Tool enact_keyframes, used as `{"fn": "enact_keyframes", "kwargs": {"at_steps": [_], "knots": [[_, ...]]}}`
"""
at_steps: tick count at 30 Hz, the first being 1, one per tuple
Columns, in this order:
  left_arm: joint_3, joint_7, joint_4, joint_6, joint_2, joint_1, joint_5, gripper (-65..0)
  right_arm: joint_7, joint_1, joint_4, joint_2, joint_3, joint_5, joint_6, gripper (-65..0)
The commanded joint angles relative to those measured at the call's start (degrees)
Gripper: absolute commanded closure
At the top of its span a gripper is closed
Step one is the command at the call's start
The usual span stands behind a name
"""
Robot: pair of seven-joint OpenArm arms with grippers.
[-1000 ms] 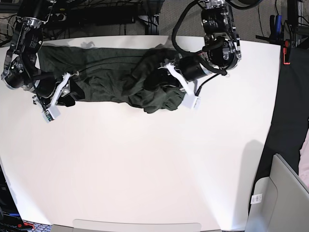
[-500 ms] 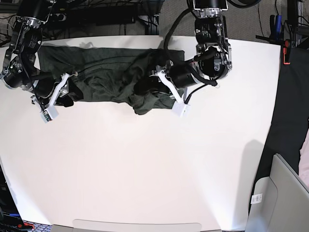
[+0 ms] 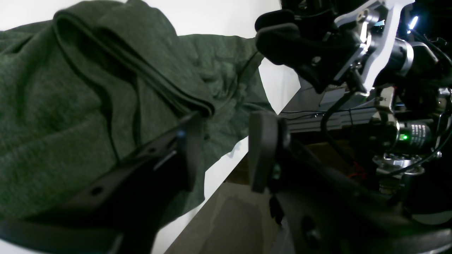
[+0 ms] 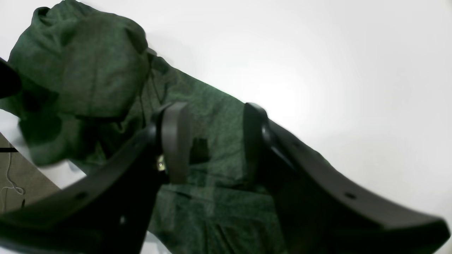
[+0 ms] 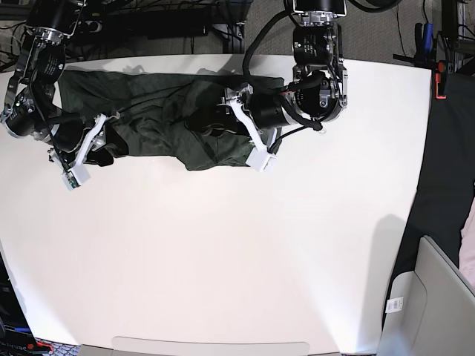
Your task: Fold the T-shirt properly
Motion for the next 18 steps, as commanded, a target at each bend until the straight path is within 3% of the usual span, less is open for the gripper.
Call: {"fn": "enact_keyframes", "kwargs": {"at_steps": [1, 9, 18], "knots": [[-0.3, 0.3, 1.2, -0.4, 0.3, -0.6, -1.8, -23.4, 1.3, 0.9, 1.0, 1.0, 0.4, 0.8, 0.3, -24.8], [-10.3, 0.0, 1.1, -0.1, -8.1, -0.7, -1.5, -23.4, 1.0, -0.3, 1.0, 1.2, 5.2, 0.8, 0.3, -24.8], [-12.2, -4.4, -1.4, 0.0, -16.2, -0.2, -1.3, -23.4, 1.0, -5.1, 1.0, 7.4, 13.3, 0.9, 0.3, -24.8]]}}
